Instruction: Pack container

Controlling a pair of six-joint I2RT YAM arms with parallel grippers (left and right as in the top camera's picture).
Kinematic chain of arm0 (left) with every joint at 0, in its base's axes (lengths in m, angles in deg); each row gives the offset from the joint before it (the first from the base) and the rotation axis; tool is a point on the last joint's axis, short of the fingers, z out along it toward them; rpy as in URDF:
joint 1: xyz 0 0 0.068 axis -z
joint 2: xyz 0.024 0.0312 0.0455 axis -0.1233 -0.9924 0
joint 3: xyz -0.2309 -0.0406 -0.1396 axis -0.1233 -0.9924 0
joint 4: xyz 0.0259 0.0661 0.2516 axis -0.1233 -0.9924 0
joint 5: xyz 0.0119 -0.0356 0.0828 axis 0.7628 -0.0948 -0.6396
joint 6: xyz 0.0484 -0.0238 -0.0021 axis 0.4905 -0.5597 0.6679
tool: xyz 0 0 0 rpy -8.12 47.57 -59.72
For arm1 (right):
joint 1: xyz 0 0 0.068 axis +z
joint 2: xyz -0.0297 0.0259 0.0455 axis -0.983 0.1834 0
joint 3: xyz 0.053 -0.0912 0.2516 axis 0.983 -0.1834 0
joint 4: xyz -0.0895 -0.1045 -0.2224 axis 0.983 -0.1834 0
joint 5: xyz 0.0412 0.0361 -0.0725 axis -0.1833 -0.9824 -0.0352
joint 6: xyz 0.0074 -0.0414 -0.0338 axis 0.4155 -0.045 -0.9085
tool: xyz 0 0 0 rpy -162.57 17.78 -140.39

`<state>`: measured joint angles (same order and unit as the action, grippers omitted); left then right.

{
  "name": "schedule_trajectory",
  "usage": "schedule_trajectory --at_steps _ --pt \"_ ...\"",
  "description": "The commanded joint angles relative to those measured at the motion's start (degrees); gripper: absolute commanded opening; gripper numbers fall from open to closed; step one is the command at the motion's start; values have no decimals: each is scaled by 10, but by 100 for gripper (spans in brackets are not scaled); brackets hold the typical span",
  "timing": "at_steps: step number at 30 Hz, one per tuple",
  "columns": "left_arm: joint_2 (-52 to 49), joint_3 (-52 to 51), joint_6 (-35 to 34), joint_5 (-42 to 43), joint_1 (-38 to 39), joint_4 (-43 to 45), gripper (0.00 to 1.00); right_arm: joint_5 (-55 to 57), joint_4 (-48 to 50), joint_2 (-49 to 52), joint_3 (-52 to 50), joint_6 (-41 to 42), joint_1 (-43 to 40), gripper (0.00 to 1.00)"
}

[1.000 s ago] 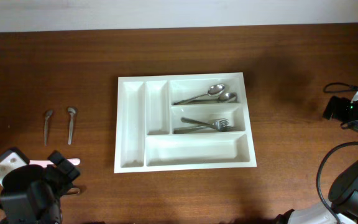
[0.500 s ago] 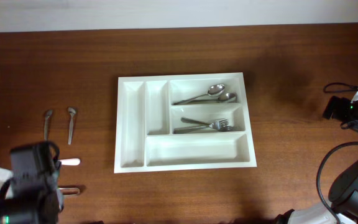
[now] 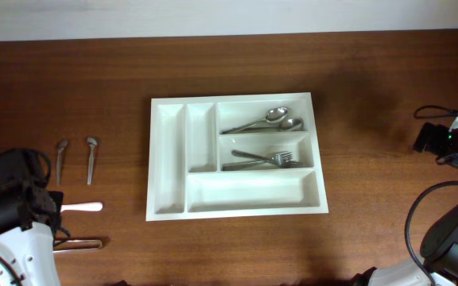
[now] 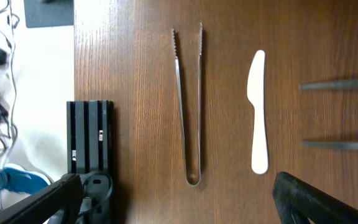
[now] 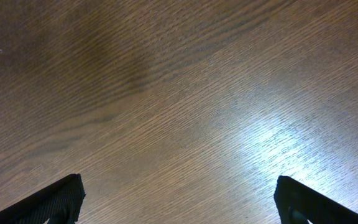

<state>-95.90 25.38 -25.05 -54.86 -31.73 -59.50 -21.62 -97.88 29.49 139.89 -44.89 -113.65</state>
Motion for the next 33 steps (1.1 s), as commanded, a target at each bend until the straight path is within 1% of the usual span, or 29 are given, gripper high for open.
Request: schedule_trajectory --at_steps 1,2,4,6,8,17,19,21,23,33 --pt "10 -43 54 30 -25 44 99 3 0 -1 -3 5 -3 99" --pt "10 -63 84 52 -33 73 99 3 0 -1 -3 5 -3 99" --pt "9 -99 120 97 -49 119 99 3 0 -1 -3 5 -3 99" --pt "10 -132 121 122 -67 144 99 3 0 -1 -3 5 -3 99" --pt "9 -158 99 123 -86 149 99 3 0 -1 -3 5 -3 99" --pt "-1 -211 73 116 -158 151 99 3 0 -1 -3 5 -3 99" --pt "-10 -218 82 107 -162 178 99 3 0 -1 -3 5 -3 99" --pt "-23 -227 119 108 -162 219 99 3 0 -1 -3 5 -3 99" --pt "-36 -235 140 122 -162 248 99 3 0 -1 -3 5 -3 99" --pt "-116 -237 139 122 -162 281 99 3 0 -1 -3 5 -3 99"
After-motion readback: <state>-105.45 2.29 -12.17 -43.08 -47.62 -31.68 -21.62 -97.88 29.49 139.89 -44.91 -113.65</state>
